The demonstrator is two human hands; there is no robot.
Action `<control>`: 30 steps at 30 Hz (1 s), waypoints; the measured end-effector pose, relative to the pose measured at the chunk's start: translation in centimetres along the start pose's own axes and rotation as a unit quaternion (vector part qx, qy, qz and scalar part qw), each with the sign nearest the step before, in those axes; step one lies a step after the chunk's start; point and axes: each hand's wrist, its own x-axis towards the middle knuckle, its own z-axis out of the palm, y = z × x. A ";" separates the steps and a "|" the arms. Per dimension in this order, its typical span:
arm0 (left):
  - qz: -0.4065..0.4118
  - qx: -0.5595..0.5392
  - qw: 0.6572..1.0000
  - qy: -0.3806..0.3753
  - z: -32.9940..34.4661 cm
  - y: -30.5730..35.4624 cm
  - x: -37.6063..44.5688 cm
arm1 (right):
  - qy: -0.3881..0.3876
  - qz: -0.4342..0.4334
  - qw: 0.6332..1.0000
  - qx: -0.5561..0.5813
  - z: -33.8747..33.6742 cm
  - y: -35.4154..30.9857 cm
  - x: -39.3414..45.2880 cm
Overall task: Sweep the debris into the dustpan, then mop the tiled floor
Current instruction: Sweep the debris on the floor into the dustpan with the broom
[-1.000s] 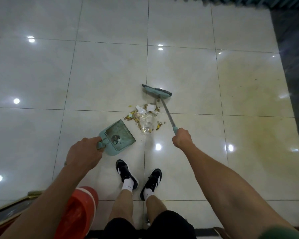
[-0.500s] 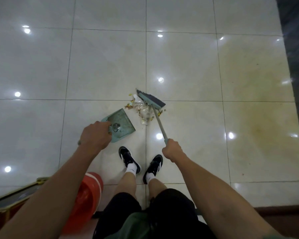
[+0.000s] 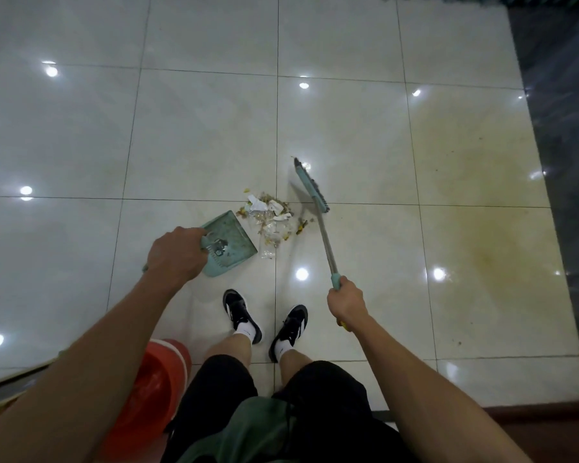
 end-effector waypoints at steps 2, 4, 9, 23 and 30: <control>0.002 0.000 1.000 -0.002 0.2 -0.2 0.3 | 0.004 0.018 1.000 0.010 -0.1 0.1 0.1; 0.010 0.004 1.000 -0.006 0.3 -0.6 0.7 | 0.003 0.039 0.999 0.023 -0.1 0.1 0.2; 0.033 0.008 0.999 -0.024 -0.1 -2.0 2.2 | -0.035 0.085 0.995 0.042 1.0 0.0 -0.2; 0.009 -0.052 0.998 -0.026 0.9 -4.7 4.0 | -0.063 0.107 0.988 0.092 3.9 -5.9 -0.3; 0.009 -0.058 0.998 -0.021 0.6 -4.7 4.9 | -0.130 0.073 0.986 0.070 7.5 -9.1 -2.4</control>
